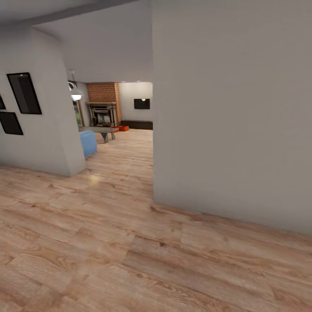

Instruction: Move the two storage containers from the living room to the garage. In the garage, place one container on the floor and stack the other container on top of it (either order is fine).

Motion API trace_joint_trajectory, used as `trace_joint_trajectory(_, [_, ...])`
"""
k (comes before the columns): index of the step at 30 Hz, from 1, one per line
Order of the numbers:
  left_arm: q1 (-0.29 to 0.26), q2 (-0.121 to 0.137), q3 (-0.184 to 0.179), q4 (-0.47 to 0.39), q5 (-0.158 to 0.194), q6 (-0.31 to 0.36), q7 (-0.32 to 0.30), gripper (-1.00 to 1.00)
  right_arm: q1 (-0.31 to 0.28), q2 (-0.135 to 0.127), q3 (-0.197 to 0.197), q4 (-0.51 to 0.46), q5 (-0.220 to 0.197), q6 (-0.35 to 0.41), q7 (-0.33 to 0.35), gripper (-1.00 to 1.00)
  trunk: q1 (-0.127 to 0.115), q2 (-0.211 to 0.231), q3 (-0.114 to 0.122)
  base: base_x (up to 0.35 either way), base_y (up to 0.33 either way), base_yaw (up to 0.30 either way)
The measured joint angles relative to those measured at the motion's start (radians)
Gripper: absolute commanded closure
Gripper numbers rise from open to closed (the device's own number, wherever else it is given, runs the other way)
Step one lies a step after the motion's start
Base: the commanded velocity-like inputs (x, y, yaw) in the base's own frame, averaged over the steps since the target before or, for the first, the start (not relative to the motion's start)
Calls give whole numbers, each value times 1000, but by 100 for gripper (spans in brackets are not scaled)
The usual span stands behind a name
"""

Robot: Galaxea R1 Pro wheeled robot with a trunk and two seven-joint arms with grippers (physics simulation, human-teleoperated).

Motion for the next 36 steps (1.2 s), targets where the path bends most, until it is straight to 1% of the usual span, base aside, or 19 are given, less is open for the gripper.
trace_joint_trajectory(28, [0,0,1,0,-1,0,0,-100,0,1,-1,0,-3,-1,-2,-100,0,0,0,333,0,299])
trace_joint_trajectory(31, [0,-2,1,0,-1,0,0,-100,0,0,-1,0,-4,-3,-2,-100,0,0,0,333,0,150])
trace_joint_trajectory(36, [0,-3,2,0,-1,0,0,-100,0,1,1,0,-1,-2,-2,-100,0,0,0,333,0,31])
